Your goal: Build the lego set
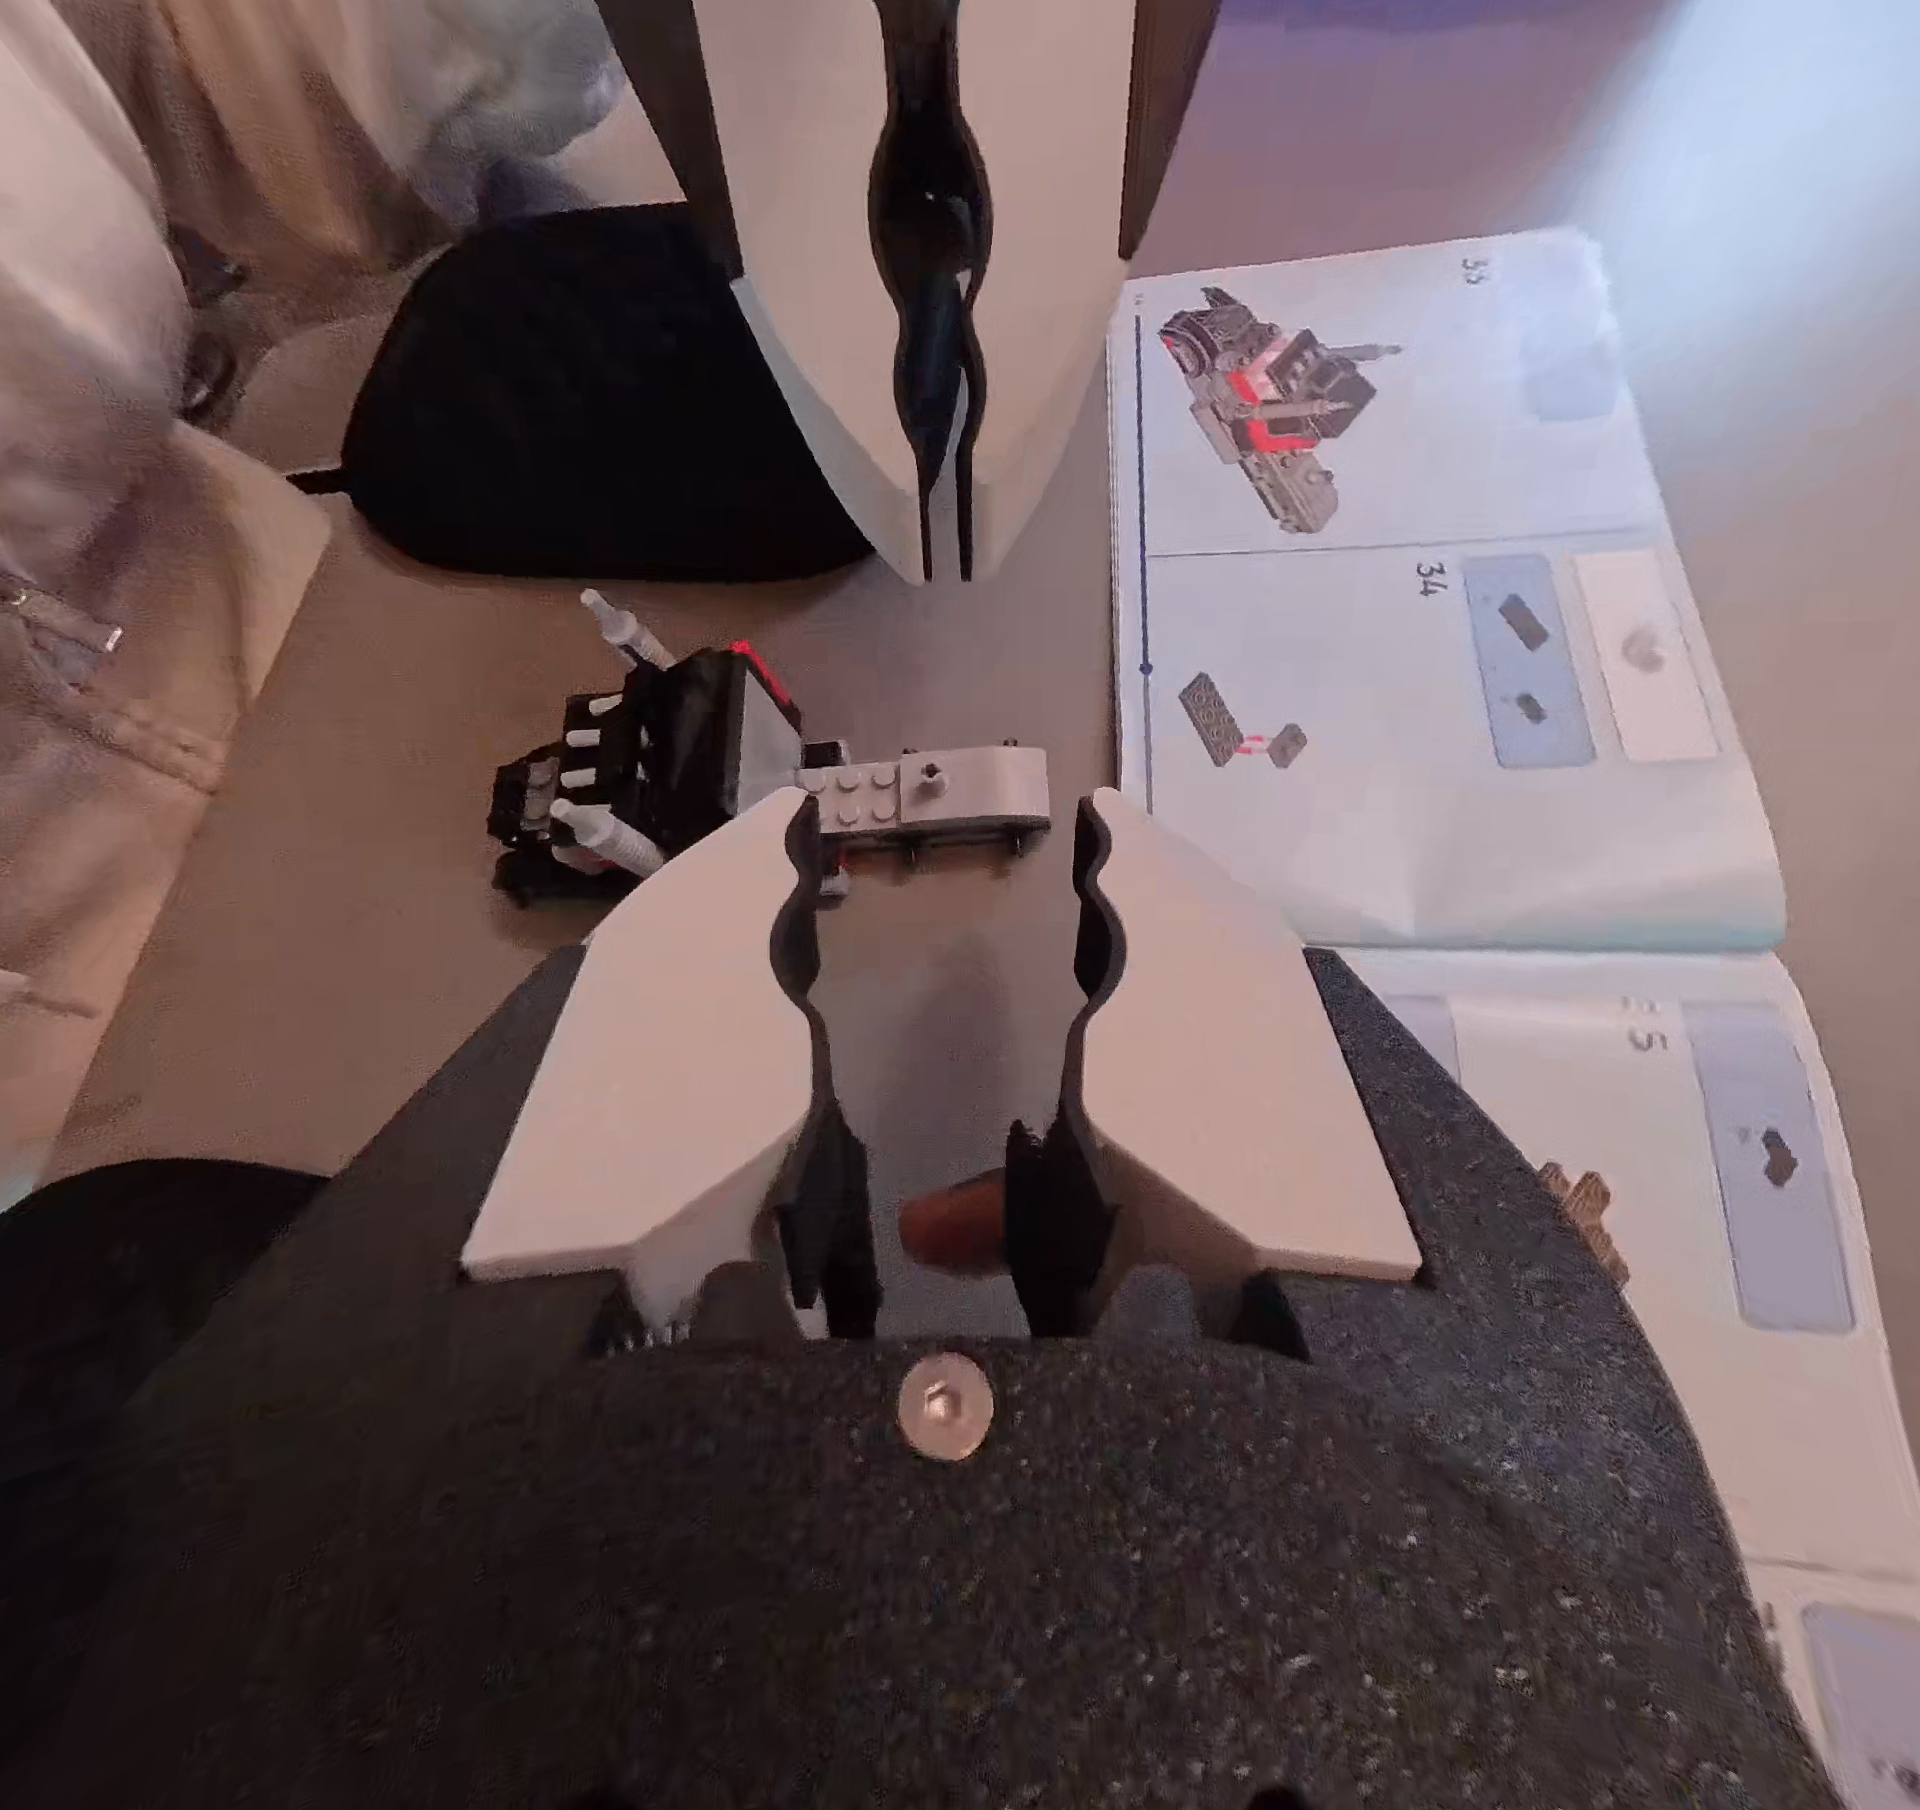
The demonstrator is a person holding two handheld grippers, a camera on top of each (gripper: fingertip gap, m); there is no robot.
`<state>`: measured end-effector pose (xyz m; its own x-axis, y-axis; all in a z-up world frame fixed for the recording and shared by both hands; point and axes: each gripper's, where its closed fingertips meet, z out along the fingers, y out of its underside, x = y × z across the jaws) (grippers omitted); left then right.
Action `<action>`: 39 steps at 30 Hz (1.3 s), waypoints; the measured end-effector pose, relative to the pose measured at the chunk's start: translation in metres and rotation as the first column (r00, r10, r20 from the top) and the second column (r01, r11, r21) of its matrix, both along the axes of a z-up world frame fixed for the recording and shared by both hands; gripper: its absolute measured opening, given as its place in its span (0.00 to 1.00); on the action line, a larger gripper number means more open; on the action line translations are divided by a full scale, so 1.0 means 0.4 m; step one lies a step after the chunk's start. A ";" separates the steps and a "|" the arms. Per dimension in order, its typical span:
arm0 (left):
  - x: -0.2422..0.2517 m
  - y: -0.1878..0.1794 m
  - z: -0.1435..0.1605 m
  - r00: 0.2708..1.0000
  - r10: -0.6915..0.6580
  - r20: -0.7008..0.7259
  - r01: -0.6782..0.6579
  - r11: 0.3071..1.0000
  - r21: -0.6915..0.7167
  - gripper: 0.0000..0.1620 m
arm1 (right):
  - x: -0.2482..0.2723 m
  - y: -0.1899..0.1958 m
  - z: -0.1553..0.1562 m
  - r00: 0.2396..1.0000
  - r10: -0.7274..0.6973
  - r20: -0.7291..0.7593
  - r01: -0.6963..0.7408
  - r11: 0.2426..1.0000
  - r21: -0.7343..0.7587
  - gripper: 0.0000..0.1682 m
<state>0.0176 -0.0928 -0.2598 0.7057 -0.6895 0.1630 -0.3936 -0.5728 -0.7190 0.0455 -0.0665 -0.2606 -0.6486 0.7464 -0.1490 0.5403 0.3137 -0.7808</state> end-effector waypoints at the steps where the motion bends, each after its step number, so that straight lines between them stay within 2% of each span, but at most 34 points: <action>1: 0.002 0.006 -0.004 1.000 -0.003 -0.022 0.003 1.000 0.000 0.04 | -0.013 -0.001 -0.004 0.999 0.033 -0.002 -0.033 0.999 0.016 0.28; 4: 0.008 0.007 -0.016 0.998 0.004 -0.070 -0.004 1.000 -0.005 0.04 | -0.023 -0.015 -0.011 0.987 0.161 -0.018 -0.158 0.982 0.101 0.28; 6: 0.007 0.004 -0.028 0.992 -0.018 -0.127 0.023 0.999 0.044 0.08 | -0.016 -0.011 -0.008 0.987 0.160 0.026 -0.162 0.973 0.165 0.28; 8: 0.002 0.009 -0.030 0.975 -0.071 -0.213 0.105 0.982 0.155 0.15 | 0.006 -0.008 0.021 0.998 0.054 0.034 -0.059 0.987 0.151 0.29; 11: -0.006 0.013 -0.009 0.947 -0.143 -0.289 0.218 0.943 0.251 0.19 | 0.073 0.011 0.049 0.979 -0.203 -0.004 0.202 0.967 0.155 0.33; 13: -0.017 0.005 0.002 0.943 -0.167 -0.286 0.232 0.949 0.212 0.19 | 0.132 -0.003 0.051 0.940 -0.341 -0.014 0.340 0.930 0.139 0.36; 15: -0.007 -0.041 0.002 0.955 -0.205 -0.215 0.223 0.972 0.066 0.20 | 0.175 -0.051 0.042 0.905 -0.425 -0.004 0.423 0.902 0.087 0.39; 16: 0.013 -0.070 0.002 0.961 -0.226 -0.159 0.230 0.973 0.008 0.24 | 0.185 -0.075 0.031 0.883 -0.470 0.012 0.469 0.881 0.062 0.40; 17: 0.033 -0.086 0.000 0.963 -0.238 -0.128 0.239 0.971 -0.003 0.29 | 0.189 -0.100 0.021 0.859 -0.511 0.034 0.510 0.859 0.038 0.40; 19: 0.058 -0.077 -0.010 0.960 -0.224 -0.171 0.243 0.965 0.099 0.35 | 0.183 -0.134 -0.002 0.798 -0.599 0.072 0.599 0.801 0.023 0.43; 21: 0.060 -0.059 -0.024 0.958 -0.168 -0.234 0.211 0.961 0.176 0.35 | 0.164 -0.156 -0.016 0.764 -0.642 0.057 0.640 0.766 0.057 0.43; 23: 0.066 -0.058 -0.029 0.966 -0.120 -0.229 0.162 0.972 0.170 0.30 | 0.143 -0.161 -0.029 0.751 -0.659 0.037 0.653 0.750 0.108 0.40; 25: 0.085 -0.072 -0.021 0.975 -0.126 -0.182 0.159 0.971 0.179 0.25 | 0.128 -0.168 -0.038 0.749 -0.660 0.058 0.654 0.750 0.098 0.37; 29: 0.089 -0.082 -0.035 0.975 -0.106 -0.197 0.140 0.976 0.169 0.23 | 0.120 -0.159 -0.056 0.735 -0.673 0.081 0.666 0.740 0.098 0.35; 32: 0.078 -0.071 -0.060 0.965 -0.079 -0.251 0.119 0.982 0.145 0.21 | 0.117 -0.169 -0.060 0.745 -0.659 0.108 0.655 0.752 0.071 0.34; 37: 0.099 -0.047 -0.058 0.969 -0.098 -0.227 0.133 0.981 0.143 0.15 | 0.120 -0.185 -0.065 0.745 -0.657 0.120 0.652 0.754 0.082 0.32; 39: 0.093 -0.032 -0.060 0.970 -0.047 -0.239 0.083 0.986 0.144 0.15 | 0.123 -0.201 -0.066 0.756 -0.640 0.138 0.636 0.768 0.071 0.31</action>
